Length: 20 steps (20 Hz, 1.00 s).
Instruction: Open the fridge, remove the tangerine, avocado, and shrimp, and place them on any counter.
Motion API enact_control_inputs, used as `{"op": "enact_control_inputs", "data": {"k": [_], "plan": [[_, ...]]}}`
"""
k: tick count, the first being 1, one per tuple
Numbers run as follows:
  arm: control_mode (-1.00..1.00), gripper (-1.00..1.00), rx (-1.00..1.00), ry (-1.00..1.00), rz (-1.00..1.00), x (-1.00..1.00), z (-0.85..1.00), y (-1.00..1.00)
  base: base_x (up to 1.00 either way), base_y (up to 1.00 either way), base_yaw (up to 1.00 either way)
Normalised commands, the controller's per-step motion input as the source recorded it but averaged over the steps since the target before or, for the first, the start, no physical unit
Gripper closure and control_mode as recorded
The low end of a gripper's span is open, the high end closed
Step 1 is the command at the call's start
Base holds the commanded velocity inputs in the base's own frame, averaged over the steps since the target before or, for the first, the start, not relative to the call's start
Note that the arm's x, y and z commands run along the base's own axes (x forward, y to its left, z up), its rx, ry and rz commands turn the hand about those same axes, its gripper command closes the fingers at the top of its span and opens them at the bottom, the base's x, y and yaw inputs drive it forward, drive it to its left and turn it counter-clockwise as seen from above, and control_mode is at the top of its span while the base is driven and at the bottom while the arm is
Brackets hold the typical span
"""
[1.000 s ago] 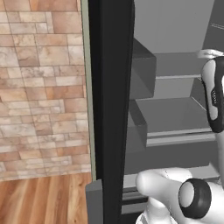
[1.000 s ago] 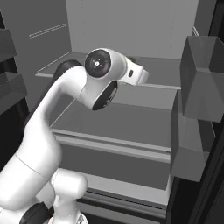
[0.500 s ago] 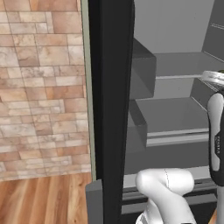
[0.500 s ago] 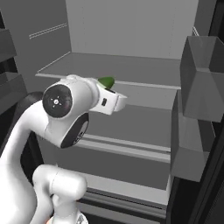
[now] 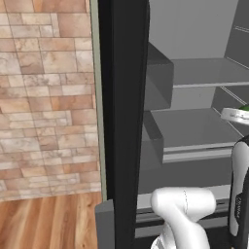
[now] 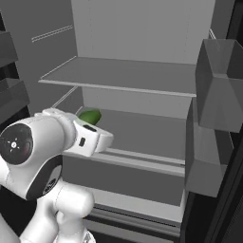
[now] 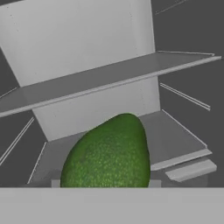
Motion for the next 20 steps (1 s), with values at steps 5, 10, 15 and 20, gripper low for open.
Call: {"op": "enact_control_inputs", "data": {"k": [5, 10, 15, 20], "plan": [[1.00, 1.00, 0.00, 0.00, 0.00, 0.00, 0.00, 0.00, -0.92, -0.06, -0.01], [1.00, 1.00, 0.00, 0.00, 0.00, 0.00, 0.00, 0.00, -1.00, -0.27, -0.05], [1.00, 1.00, 0.00, 0.00, 0.00, 0.00, 0.00, 0.00, -1.00, -0.32, -0.05], [1.00, 1.00, 0.00, 0.00, 0.00, 0.00, 0.00, 0.00, -1.00, -0.56, -0.03]]}}
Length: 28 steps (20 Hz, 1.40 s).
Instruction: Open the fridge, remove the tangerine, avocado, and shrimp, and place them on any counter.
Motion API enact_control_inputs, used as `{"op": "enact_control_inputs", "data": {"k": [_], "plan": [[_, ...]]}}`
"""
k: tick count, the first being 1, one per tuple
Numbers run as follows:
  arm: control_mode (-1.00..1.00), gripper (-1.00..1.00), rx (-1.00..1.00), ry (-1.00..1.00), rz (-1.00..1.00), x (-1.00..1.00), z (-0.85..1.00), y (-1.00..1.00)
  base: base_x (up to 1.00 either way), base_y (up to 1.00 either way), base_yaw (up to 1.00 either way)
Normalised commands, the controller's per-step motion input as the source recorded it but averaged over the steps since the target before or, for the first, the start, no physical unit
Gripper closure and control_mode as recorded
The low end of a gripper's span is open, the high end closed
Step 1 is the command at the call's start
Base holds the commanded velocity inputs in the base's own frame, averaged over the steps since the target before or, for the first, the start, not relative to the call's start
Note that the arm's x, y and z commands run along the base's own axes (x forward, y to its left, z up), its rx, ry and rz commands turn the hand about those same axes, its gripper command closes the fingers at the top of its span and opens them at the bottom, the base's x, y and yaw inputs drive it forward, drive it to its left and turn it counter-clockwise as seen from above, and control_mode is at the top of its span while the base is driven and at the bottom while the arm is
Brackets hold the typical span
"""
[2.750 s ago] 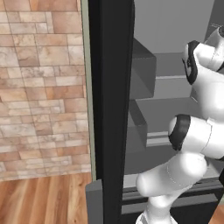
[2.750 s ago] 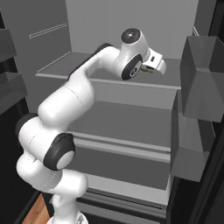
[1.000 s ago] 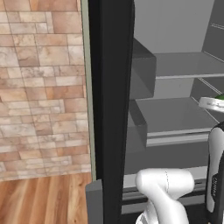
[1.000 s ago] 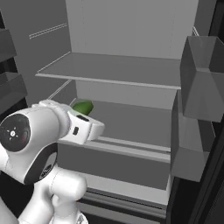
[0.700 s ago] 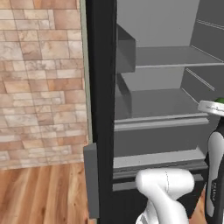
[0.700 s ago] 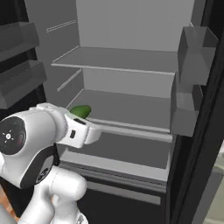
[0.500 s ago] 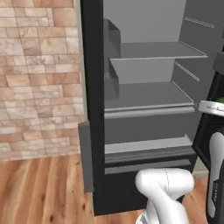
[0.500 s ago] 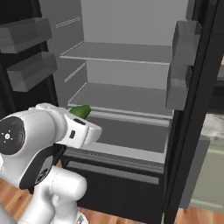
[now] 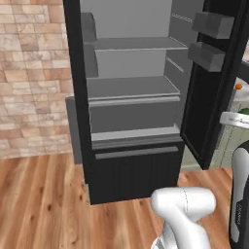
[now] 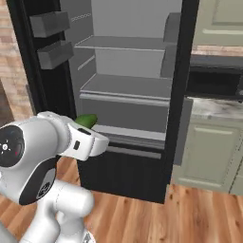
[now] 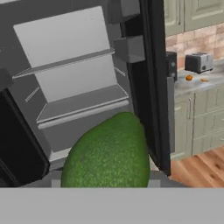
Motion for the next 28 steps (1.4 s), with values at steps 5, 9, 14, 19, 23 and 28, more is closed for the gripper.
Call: {"op": "enact_control_inputs", "data": {"k": [5, 9, 14, 19, 23, 28], "plan": [[1.00, 1.00, 0.00, 0.00, 0.00, 0.00, 0.00, 0.00, -0.24, -0.99, 0.00], [1.00, 1.00, 0.00, 0.00, 0.00, 0.00, 0.00, 0.00, 0.38, -1.00, 0.00], [1.00, 1.00, 0.00, 0.00, 0.00, 0.00, 0.00, 0.00, 0.64, -1.00, 0.03], [1.00, 1.00, 0.00, 0.00, 0.00, 0.00, 0.00, 0.00, 0.92, -1.00, 0.08], [1.00, 1.00, 0.00, 0.00, 0.00, 0.00, 0.00, 0.00, 1.00, -1.00, 0.11], [1.00, 1.00, 0.00, 0.00, 0.00, 0.00, 0.00, 0.00, 0.98, -1.00, 0.18]]}}
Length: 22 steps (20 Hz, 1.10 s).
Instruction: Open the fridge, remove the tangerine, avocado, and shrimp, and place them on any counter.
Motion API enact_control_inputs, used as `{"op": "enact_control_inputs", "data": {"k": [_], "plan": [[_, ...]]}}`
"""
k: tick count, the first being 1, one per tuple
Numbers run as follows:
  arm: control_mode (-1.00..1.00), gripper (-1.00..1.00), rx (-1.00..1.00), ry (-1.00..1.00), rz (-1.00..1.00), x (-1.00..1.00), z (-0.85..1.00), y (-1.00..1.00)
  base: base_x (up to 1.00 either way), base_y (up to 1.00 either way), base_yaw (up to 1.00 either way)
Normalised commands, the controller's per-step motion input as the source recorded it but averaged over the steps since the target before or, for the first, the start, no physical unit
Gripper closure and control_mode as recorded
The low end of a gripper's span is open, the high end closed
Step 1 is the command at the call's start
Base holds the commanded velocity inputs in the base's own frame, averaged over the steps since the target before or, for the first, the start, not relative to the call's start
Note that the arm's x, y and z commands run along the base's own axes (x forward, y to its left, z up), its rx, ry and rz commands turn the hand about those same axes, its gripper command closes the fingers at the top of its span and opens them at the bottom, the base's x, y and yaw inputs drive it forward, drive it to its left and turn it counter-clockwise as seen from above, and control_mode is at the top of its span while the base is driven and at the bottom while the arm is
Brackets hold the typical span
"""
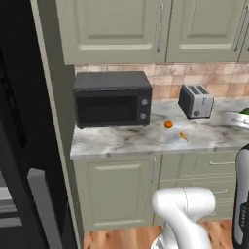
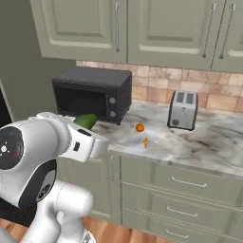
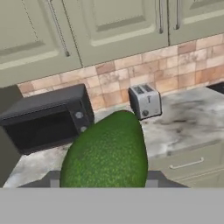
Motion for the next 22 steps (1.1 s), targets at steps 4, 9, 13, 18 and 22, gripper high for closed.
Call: {"op": "enact_control_inputs", "data": {"k": [4, 9, 13, 18, 22], "plan": [[1.00, 1.00, 0.00, 0.00, 0.00, 0.00, 0.00, 0.00, 0.88, -1.00, 0.20], [1.00, 1.00, 0.00, 0.00, 0.00, 0.00, 0.00, 0.00, 0.71, -0.85, 0.16], [-1.00, 1.00, 0.04, 0.20, 0.10, 0.18, -0.52, -0.64, 0.00, 0.00, 0.00], [-1.00, 1.00, -0.03, 0.31, 0.06, 0.37, -1.00, -0.16, 0.00, 0.00, 0.00], [-1.00, 1.00, -0.04, 0.29, 0.01, 0.77, -1.00, 0.02, 0.00, 0.00, 0.00]]}}
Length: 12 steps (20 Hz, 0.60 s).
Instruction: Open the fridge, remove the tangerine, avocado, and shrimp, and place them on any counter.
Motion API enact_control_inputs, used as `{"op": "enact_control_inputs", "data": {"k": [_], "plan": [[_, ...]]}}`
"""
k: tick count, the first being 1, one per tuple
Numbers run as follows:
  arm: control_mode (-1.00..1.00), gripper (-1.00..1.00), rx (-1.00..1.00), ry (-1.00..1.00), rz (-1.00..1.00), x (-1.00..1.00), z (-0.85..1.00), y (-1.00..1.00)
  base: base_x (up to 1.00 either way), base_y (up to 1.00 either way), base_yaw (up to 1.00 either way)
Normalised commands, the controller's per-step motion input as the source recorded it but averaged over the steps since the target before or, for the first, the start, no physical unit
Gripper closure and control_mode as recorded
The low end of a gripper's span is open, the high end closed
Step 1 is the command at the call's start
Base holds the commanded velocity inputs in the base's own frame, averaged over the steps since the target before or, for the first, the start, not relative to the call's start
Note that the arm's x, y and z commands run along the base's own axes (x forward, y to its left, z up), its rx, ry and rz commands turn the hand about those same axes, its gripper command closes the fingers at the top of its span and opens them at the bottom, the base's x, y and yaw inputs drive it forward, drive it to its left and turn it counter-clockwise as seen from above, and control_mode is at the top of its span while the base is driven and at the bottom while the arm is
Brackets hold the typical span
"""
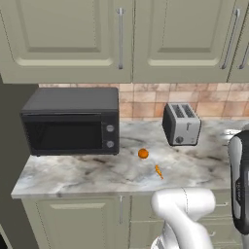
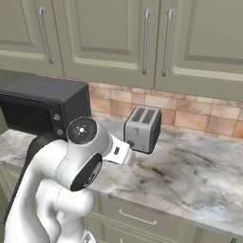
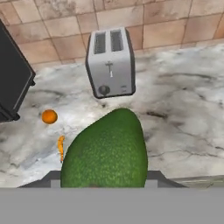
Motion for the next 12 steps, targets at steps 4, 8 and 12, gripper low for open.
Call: {"op": "enact_control_inputs", "data": {"k": [4, 8, 12], "plan": [[-1.00, 1.00, 0.00, 0.30, 0.02, 1.00, -1.00, 0.11, 0.00, 0.00, 0.00], [-1.00, 1.00, 0.00, 0.24, 0.04, 1.00, -0.96, 0.16, 0.00, 0.00, 0.00], [-1.00, 1.00, 0.00, 0.13, 0.04, 0.90, -0.83, 0.14, 0.00, 0.00, 0.00]]}}
